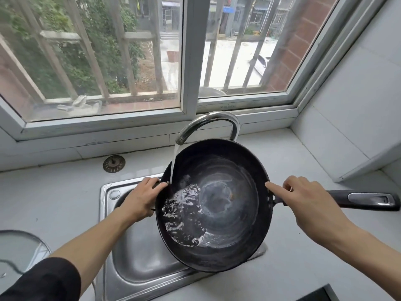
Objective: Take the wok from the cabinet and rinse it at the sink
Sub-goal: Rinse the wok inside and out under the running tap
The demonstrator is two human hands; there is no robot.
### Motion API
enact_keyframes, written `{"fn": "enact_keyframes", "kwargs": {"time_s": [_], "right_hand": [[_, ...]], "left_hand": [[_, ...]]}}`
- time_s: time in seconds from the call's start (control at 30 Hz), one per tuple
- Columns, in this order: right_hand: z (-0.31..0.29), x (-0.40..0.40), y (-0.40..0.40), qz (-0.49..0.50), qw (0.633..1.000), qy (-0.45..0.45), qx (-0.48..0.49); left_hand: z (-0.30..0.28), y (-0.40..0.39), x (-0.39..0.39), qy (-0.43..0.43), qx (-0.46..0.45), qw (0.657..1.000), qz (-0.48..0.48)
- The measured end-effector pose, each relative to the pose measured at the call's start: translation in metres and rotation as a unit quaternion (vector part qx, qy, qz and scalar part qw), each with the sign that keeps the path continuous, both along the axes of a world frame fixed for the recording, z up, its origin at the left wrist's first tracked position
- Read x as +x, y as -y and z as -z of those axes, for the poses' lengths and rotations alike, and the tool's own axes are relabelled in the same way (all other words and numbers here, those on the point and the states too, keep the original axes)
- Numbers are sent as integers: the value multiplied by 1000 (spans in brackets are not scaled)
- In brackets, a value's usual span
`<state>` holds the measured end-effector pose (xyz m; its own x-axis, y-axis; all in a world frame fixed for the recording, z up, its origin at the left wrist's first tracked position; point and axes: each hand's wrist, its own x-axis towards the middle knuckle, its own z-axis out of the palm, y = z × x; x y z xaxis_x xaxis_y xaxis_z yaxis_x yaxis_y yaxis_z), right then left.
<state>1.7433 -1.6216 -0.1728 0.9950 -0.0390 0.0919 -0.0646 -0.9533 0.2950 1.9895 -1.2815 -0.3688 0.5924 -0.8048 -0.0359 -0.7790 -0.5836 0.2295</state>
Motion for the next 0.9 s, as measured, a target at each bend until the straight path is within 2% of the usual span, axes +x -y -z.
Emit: {"fn": "enact_keyframes", "kwargs": {"time_s": [0.47, 0.9], "right_hand": [[32, 17, 4, -1, 999, 23, 34], [67, 42, 1, -13, 995, 59, 81]], "left_hand": [[-23, -21, 11, 55, -24, 995, -73], [-37, -41, 25, 149, -10, 979, -136]]}}
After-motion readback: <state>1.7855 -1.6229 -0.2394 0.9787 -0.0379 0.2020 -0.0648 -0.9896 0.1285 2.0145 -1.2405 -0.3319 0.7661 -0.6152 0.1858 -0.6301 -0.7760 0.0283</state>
